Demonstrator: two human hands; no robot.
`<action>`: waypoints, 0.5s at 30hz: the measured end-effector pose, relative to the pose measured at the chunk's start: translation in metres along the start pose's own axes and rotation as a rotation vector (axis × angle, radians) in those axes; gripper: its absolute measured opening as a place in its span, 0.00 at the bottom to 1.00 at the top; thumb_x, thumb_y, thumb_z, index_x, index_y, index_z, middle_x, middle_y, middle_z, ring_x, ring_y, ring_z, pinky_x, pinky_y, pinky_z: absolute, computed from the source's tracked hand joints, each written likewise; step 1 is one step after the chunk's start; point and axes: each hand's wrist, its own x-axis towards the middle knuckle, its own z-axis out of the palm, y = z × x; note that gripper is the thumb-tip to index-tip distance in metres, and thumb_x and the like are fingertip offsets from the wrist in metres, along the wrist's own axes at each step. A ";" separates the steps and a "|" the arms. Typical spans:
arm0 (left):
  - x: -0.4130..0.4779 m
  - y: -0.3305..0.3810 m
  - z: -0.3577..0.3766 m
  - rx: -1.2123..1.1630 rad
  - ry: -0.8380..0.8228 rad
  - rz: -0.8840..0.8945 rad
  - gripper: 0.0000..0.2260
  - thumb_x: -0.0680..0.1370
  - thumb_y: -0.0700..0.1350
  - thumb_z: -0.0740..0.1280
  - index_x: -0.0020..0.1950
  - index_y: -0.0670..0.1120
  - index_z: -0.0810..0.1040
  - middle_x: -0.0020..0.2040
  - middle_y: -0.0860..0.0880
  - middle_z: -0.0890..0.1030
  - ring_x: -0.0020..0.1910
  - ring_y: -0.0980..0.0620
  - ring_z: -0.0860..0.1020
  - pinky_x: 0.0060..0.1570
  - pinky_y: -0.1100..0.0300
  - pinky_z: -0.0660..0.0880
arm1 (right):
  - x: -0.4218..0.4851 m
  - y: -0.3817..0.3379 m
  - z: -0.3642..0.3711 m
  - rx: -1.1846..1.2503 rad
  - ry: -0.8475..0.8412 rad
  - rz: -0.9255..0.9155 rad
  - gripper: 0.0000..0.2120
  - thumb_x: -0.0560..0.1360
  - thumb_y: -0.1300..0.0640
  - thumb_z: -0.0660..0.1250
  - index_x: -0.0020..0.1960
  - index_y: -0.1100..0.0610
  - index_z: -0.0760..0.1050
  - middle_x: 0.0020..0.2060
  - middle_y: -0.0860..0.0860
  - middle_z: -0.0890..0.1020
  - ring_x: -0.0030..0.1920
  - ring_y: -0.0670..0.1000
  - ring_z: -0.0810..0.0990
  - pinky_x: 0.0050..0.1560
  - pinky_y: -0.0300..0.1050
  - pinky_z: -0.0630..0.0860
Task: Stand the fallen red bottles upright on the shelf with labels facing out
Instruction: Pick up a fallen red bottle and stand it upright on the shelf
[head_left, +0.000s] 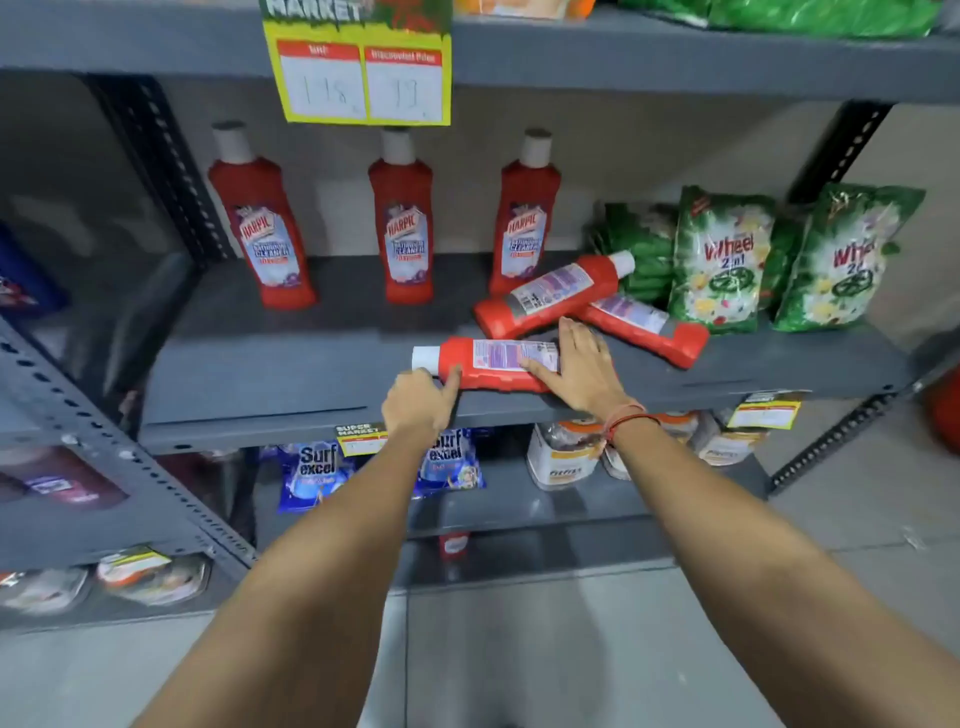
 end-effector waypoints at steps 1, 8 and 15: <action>0.002 0.006 0.003 -0.059 -0.007 -0.054 0.28 0.76 0.63 0.57 0.49 0.37 0.78 0.52 0.36 0.79 0.52 0.35 0.78 0.49 0.48 0.74 | 0.001 0.001 0.002 -0.029 -0.021 0.012 0.42 0.76 0.35 0.56 0.76 0.65 0.50 0.75 0.61 0.59 0.76 0.58 0.56 0.76 0.59 0.49; 0.019 0.028 0.018 -0.444 0.022 -0.471 0.30 0.72 0.64 0.64 0.57 0.38 0.75 0.60 0.37 0.78 0.57 0.36 0.77 0.53 0.49 0.73 | 0.015 0.006 -0.002 -0.107 -0.145 -0.030 0.43 0.69 0.28 0.59 0.71 0.60 0.64 0.68 0.61 0.68 0.71 0.60 0.62 0.73 0.66 0.50; 0.030 0.036 0.014 -0.587 -0.049 -0.610 0.33 0.62 0.65 0.74 0.55 0.41 0.76 0.55 0.42 0.81 0.43 0.45 0.76 0.44 0.56 0.71 | 0.026 0.005 -0.012 -0.016 -0.267 -0.098 0.37 0.59 0.29 0.71 0.53 0.57 0.68 0.54 0.55 0.76 0.56 0.57 0.75 0.60 0.55 0.68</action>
